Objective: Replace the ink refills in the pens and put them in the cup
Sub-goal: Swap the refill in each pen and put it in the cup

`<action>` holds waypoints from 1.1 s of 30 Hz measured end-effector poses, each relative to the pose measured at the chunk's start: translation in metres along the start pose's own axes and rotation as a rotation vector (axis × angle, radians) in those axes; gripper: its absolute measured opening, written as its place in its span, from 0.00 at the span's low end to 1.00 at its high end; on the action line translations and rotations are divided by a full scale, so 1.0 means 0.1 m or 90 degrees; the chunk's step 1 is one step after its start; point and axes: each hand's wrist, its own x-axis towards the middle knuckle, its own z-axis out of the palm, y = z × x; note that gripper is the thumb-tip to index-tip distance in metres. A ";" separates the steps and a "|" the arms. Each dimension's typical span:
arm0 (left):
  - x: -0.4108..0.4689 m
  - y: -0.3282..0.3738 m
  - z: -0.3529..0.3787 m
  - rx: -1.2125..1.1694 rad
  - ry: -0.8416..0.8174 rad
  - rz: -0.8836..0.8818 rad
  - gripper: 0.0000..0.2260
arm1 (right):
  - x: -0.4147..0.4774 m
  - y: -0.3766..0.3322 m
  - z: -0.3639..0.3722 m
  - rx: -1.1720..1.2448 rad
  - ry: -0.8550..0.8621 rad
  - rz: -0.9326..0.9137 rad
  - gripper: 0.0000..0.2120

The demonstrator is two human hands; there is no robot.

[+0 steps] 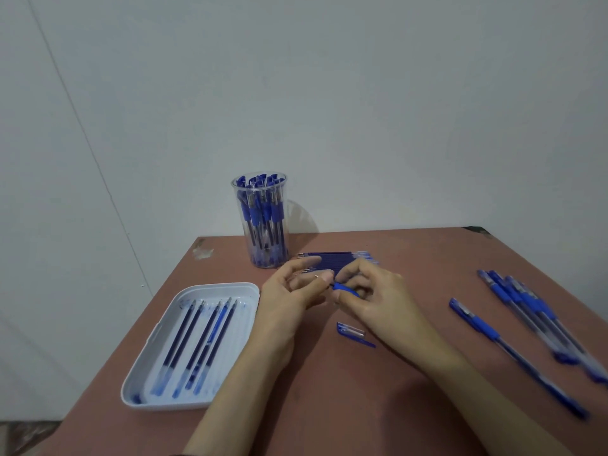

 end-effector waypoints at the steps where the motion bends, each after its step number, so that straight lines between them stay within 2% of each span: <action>1: 0.00 -0.01 0.00 0.004 0.004 0.000 0.12 | 0.01 0.01 0.00 0.013 0.003 0.002 0.06; 9: -0.02 0.03 0.02 -0.073 -0.021 -0.002 0.14 | 0.05 0.04 0.00 0.019 0.034 -0.003 0.05; 15: 0.00 0.00 0.01 -0.025 0.012 0.007 0.12 | 0.05 0.05 0.01 0.046 0.041 0.004 0.05; 21: -0.01 0.01 0.02 -0.042 -0.008 0.010 0.14 | 0.05 0.03 0.01 0.040 0.033 0.011 0.05; 25: 0.01 -0.03 0.02 -0.010 0.027 0.010 0.12 | 0.05 0.01 0.02 0.052 0.038 0.016 0.05; 33: -0.01 -0.02 0.04 -0.041 0.011 -0.005 0.17 | 0.04 0.01 0.03 0.071 0.038 0.031 0.06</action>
